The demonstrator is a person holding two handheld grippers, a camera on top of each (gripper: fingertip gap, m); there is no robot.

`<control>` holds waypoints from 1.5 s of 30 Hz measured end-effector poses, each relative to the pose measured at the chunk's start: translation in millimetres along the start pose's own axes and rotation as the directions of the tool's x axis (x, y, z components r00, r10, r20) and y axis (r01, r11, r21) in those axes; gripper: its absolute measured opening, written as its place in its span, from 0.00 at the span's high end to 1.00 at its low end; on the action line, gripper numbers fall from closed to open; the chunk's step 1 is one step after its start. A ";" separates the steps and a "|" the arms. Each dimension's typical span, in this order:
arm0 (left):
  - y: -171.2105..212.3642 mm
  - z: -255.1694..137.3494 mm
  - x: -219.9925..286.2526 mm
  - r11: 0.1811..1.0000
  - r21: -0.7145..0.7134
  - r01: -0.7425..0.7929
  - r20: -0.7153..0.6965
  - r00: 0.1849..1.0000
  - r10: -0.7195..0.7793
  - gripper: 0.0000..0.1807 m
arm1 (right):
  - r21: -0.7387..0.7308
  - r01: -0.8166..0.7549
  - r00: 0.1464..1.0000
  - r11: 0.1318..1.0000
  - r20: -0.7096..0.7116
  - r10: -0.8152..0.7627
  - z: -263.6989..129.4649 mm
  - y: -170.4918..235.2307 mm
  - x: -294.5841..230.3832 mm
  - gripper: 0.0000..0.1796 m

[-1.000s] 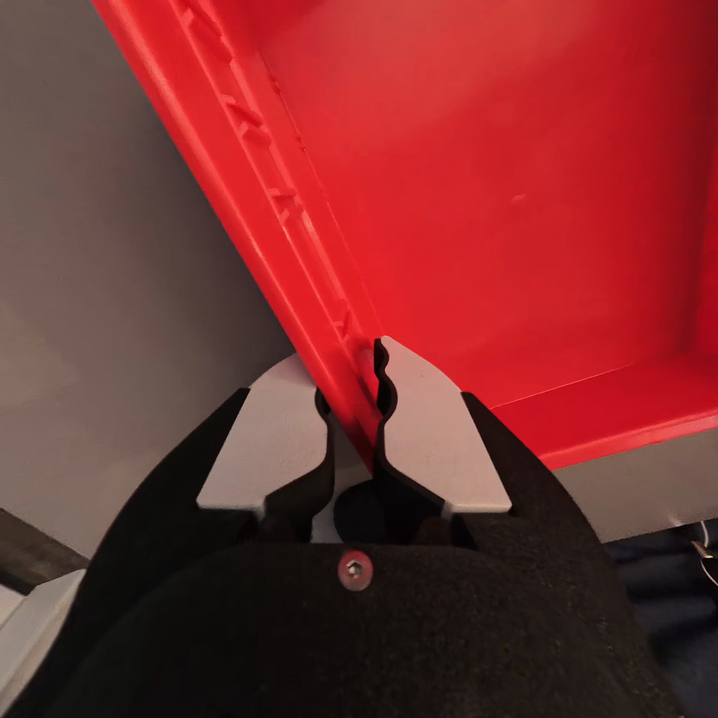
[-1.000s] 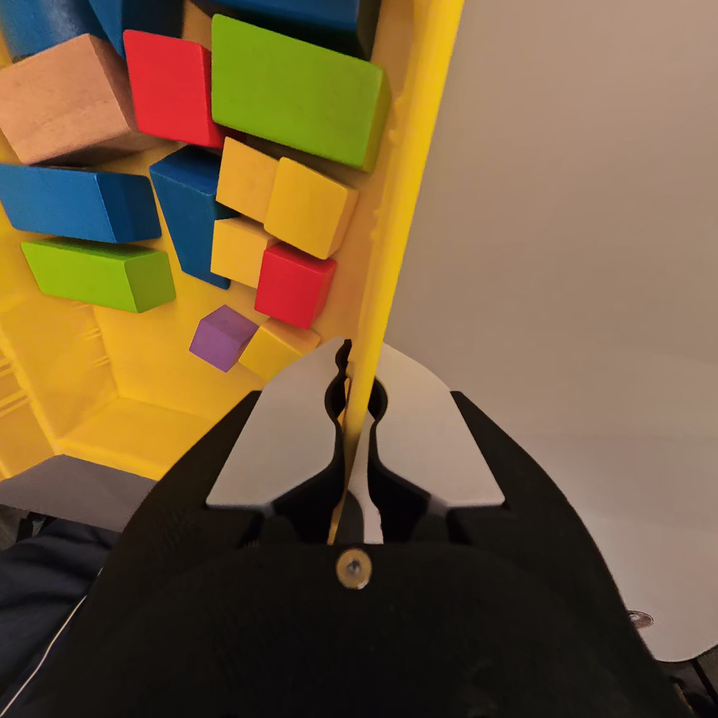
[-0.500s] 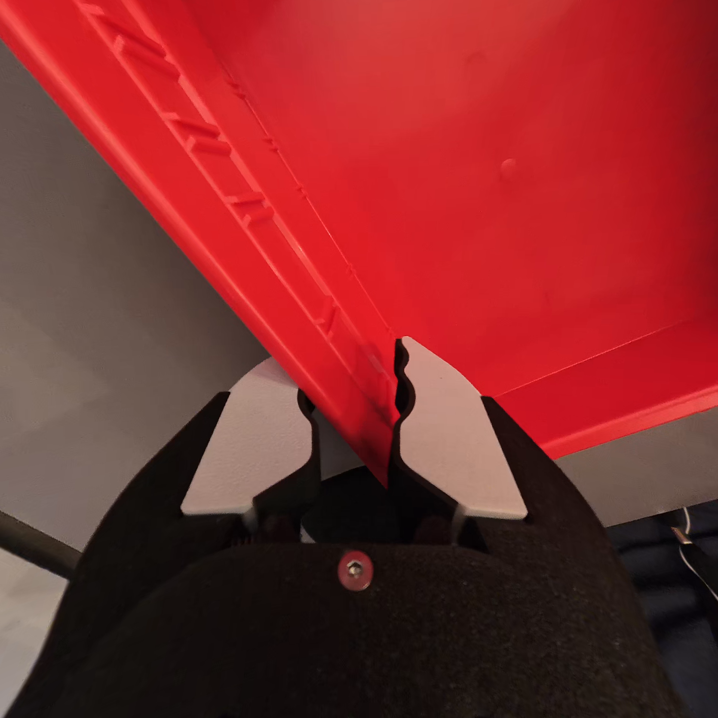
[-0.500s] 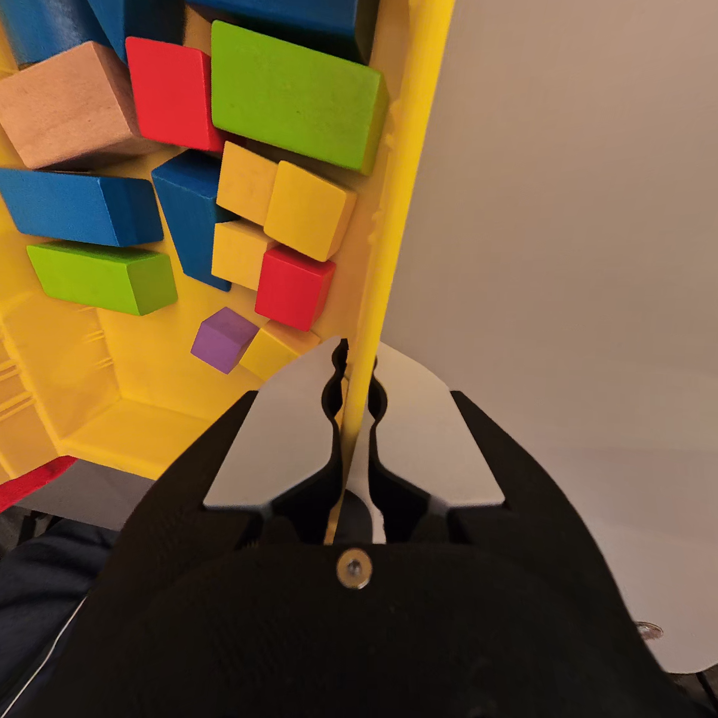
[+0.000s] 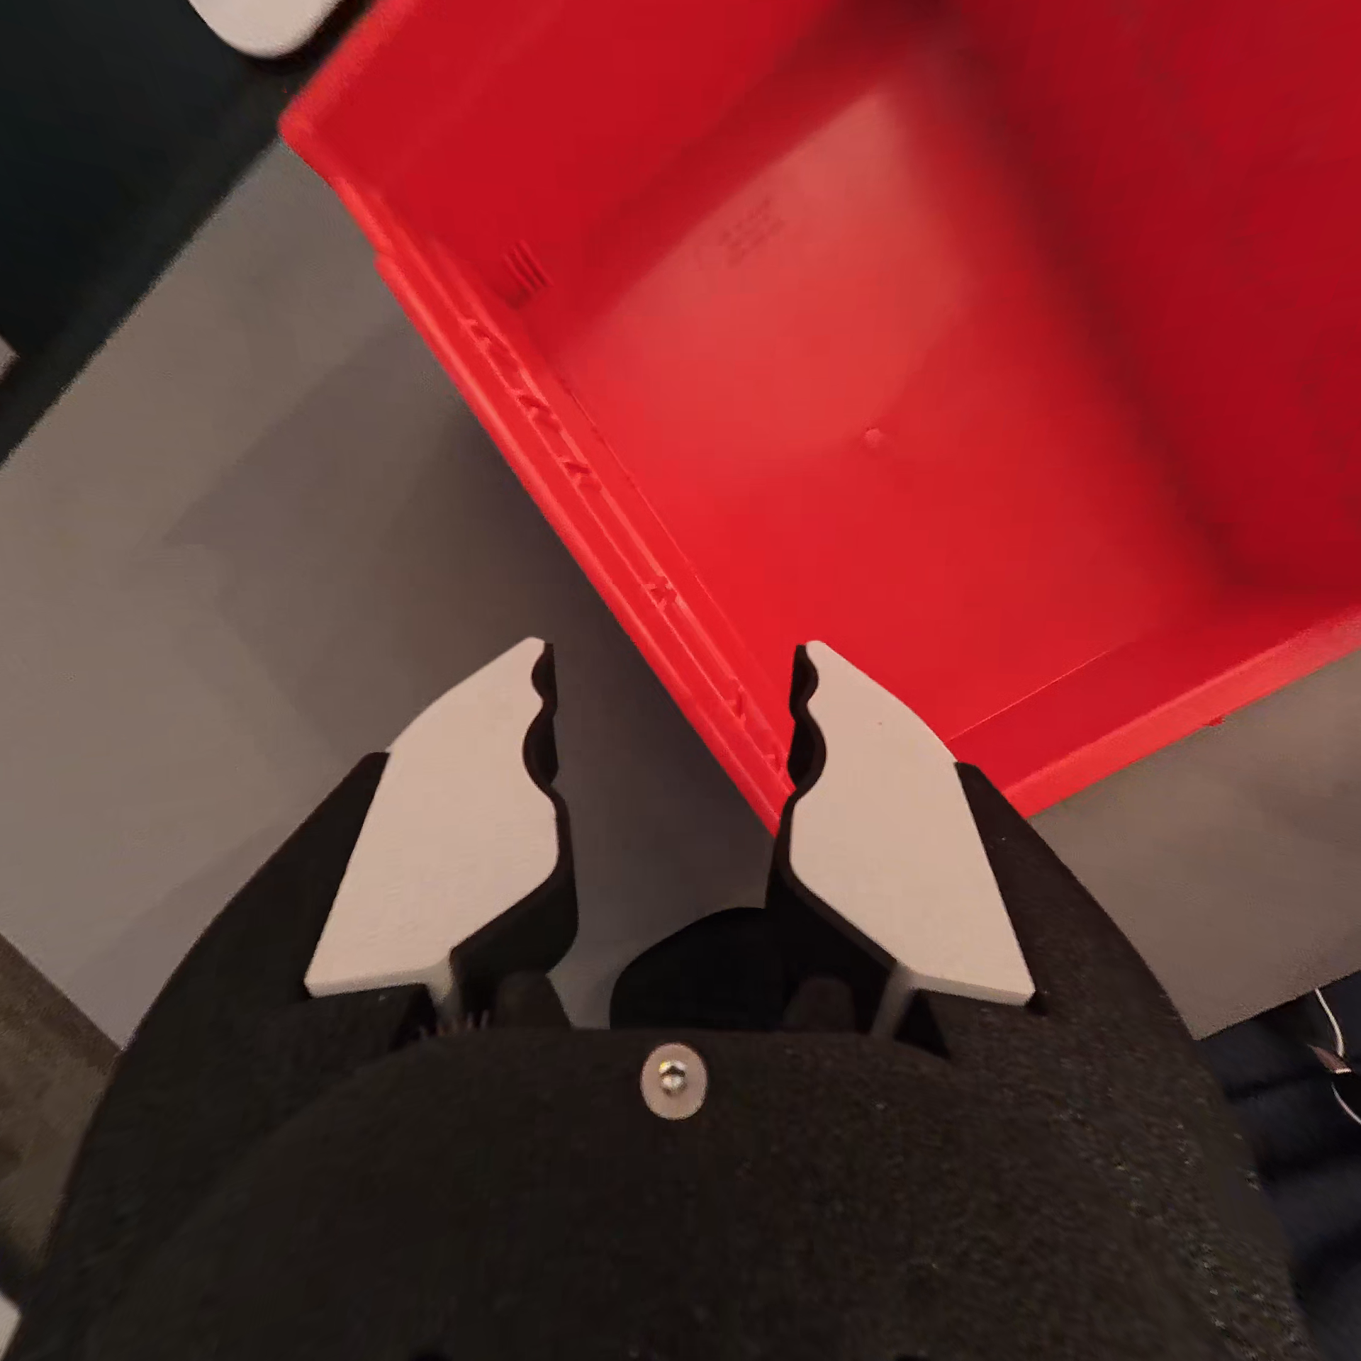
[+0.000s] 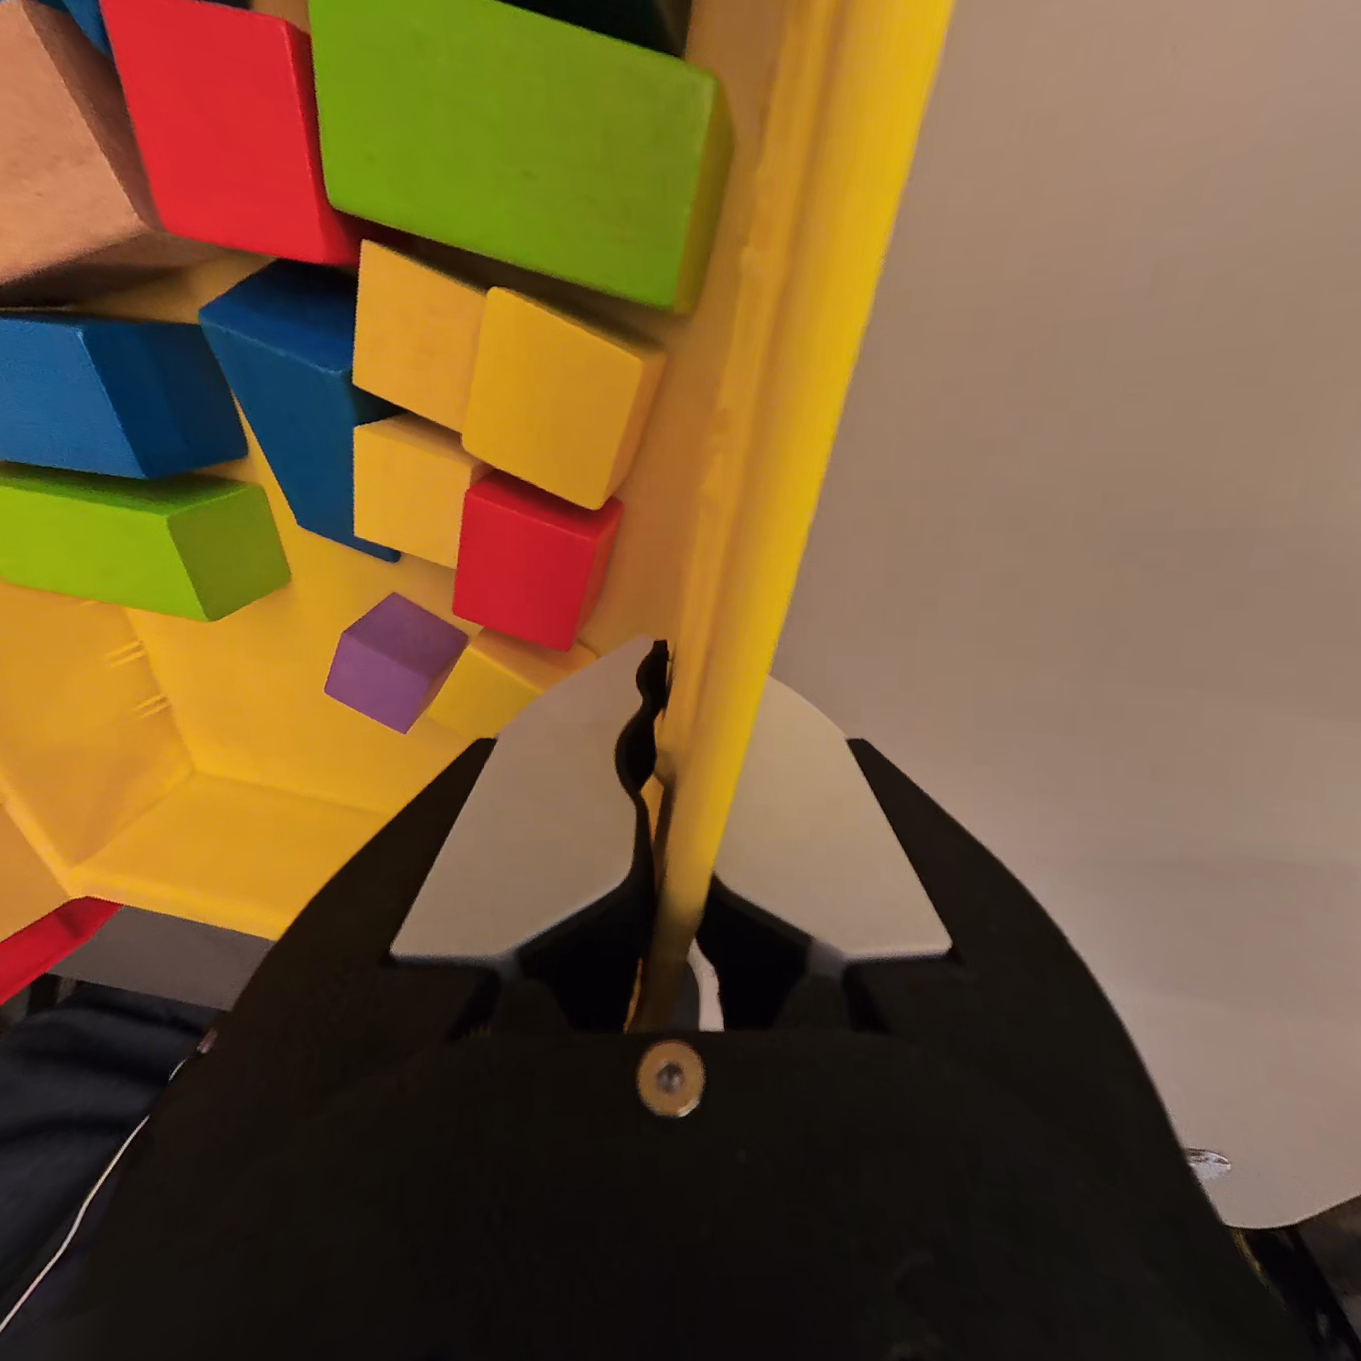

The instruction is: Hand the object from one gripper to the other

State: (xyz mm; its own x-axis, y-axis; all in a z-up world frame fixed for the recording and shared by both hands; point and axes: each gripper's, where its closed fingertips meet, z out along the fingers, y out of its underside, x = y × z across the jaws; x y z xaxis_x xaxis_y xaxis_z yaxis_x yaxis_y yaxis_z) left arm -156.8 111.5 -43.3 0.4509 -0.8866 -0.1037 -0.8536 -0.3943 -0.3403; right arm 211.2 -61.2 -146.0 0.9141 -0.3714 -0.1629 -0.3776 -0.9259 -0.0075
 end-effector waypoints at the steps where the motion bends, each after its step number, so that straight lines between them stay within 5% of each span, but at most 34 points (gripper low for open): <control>1: -1.0 -7.4 -1.5 1.000 0.027 0.001 0.001 1.000 -0.001 0.67 | -0.001 0.003 1.000 1.000 -0.005 -0.003 -0.1 0.1 0.0 0.97; 11: 7.8 -36.7 -30.3 0.993 0.109 0.054 -0.005 0.999 -0.054 0.69 | -0.023 0.025 1.000 0.999 -0.012 -0.025 -2.7 -3.1 17.1 0.97; 17: -2.4 -59.9 -42.3 0.968 0.242 0.069 -0.029 0.998 -0.064 0.72 | -0.155 0.073 0.997 0.985 -0.007 -0.075 -0.8 7.5 16.7 0.98; 26: -12.9 -131.7 -80.6 0.813 0.572 0.109 0.055 0.984 -0.171 0.69 | -0.060 0.086 0.996 0.994 0.044 -0.083 -5.5 11.0 26.1 0.98; 38: -6.6 -137.8 -81.0 0.817 0.571 0.082 0.082 0.984 -0.156 0.69 | -0.034 0.106 0.993 0.994 0.055 -0.104 -41.3 19.5 29.2 0.99; 45: -5.6 -144.7 -80.9 0.806 0.587 0.070 0.101 0.982 -0.159 0.69 | -0.034 0.153 0.988 0.988 0.024 -0.153 -105.2 4.7 -1.9 0.99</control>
State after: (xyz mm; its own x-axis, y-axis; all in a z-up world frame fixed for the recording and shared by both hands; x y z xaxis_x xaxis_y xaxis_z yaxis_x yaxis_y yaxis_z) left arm -226.2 150.5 102.2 0.6045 -0.7839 -0.1421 -0.5037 -0.2379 -0.8305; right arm 223.3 -72.0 -41.9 0.9571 -0.2239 -0.1838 -0.2276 -0.9738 0.0011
